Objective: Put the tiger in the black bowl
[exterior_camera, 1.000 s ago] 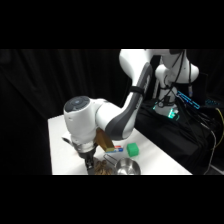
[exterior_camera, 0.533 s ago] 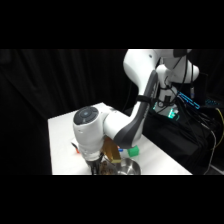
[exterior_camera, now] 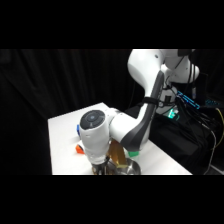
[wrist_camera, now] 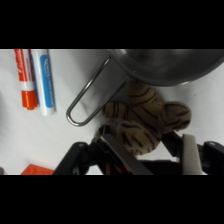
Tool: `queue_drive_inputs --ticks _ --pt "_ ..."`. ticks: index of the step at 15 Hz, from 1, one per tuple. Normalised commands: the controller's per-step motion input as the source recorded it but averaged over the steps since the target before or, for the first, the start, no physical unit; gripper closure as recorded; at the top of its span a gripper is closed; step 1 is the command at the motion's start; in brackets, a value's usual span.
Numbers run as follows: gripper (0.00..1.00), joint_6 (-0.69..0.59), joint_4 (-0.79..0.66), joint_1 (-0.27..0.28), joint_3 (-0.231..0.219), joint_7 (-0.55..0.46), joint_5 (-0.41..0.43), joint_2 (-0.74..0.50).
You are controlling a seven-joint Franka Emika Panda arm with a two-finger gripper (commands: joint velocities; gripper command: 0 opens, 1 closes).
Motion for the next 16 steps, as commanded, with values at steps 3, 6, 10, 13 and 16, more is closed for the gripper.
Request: queue_drive_inputs --ticks 3,6,10,13,16 --pt "0.67 0.11 -0.29 -0.018 0.028 0.03 0.119 -0.24" --pt "0.90 0.11 -0.30 -0.026 0.043 0.01 0.116 -0.26" --pt "0.94 0.09 -0.31 -0.019 0.046 0.01 0.095 -0.30" --pt "0.94 0.00 -0.36 0.016 0.016 0.02 0.026 -0.47" --pt "0.94 -0.10 -0.42 0.032 -0.014 0.03 -0.068 -0.66"
